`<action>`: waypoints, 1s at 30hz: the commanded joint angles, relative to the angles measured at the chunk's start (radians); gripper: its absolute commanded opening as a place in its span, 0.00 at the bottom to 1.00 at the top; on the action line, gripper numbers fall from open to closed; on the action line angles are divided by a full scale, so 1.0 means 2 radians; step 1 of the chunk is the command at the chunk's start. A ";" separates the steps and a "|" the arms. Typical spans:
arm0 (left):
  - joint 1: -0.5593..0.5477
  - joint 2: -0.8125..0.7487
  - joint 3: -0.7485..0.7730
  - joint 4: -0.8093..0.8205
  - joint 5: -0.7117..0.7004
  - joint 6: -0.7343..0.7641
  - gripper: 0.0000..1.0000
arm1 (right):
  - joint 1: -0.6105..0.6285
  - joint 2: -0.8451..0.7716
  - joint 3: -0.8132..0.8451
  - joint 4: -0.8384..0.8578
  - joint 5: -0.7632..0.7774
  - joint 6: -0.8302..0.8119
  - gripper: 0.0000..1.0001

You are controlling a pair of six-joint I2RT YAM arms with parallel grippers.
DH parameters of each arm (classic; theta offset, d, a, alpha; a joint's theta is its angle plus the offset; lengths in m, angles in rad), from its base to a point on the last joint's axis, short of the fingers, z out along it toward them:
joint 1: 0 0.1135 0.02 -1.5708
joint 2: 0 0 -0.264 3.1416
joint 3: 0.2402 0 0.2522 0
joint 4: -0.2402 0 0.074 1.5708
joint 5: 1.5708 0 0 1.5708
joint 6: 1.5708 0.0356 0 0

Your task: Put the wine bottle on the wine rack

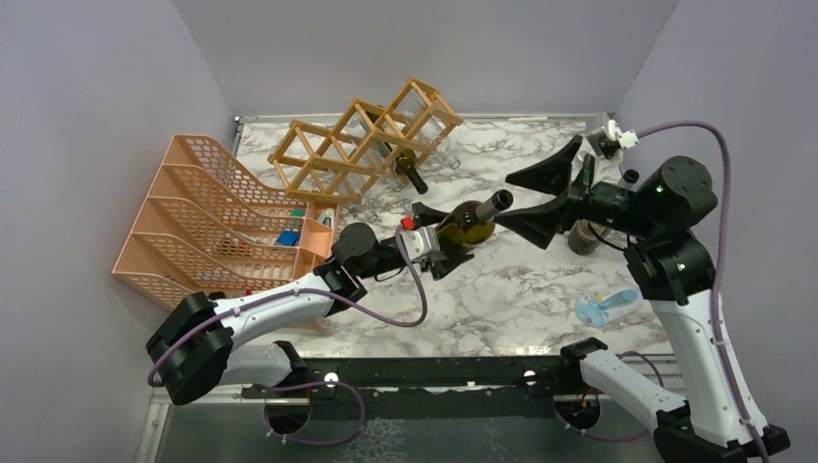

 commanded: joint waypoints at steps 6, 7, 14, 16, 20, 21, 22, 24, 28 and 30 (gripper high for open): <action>0.000 0.014 0.088 0.062 -0.040 0.237 0.00 | 0.001 -0.051 0.066 -0.098 0.137 -0.053 0.90; 0.000 0.017 0.094 0.062 -0.038 0.251 0.00 | 0.000 -0.067 0.061 -0.090 0.155 -0.057 0.90; 0.000 0.036 0.124 0.055 -0.054 0.407 0.00 | 0.000 -0.102 0.066 -0.084 0.182 -0.060 0.90; 0.000 0.049 0.144 0.033 -0.052 0.469 0.00 | 0.001 -0.098 0.076 -0.101 0.164 -0.063 0.89; 0.000 0.059 0.178 -0.018 -0.045 0.565 0.00 | 0.001 -0.083 0.095 -0.146 0.156 -0.071 0.89; 0.000 0.063 0.188 -0.032 -0.038 0.582 0.00 | 0.001 -0.081 0.098 -0.160 0.160 -0.077 0.89; 0.000 0.068 0.200 -0.054 -0.026 0.598 0.00 | 0.001 -0.081 0.098 -0.173 0.165 -0.087 0.89; -0.001 0.076 0.229 -0.114 -0.002 0.646 0.00 | 0.001 -0.082 0.087 -0.193 0.187 -0.108 0.89; -0.003 0.081 0.246 -0.171 0.006 0.698 0.00 | 0.001 -0.092 0.058 -0.220 0.281 -0.107 0.89; -0.003 0.083 0.245 -0.188 -0.004 0.724 0.00 | 0.001 -0.092 0.049 -0.240 0.311 -0.105 0.89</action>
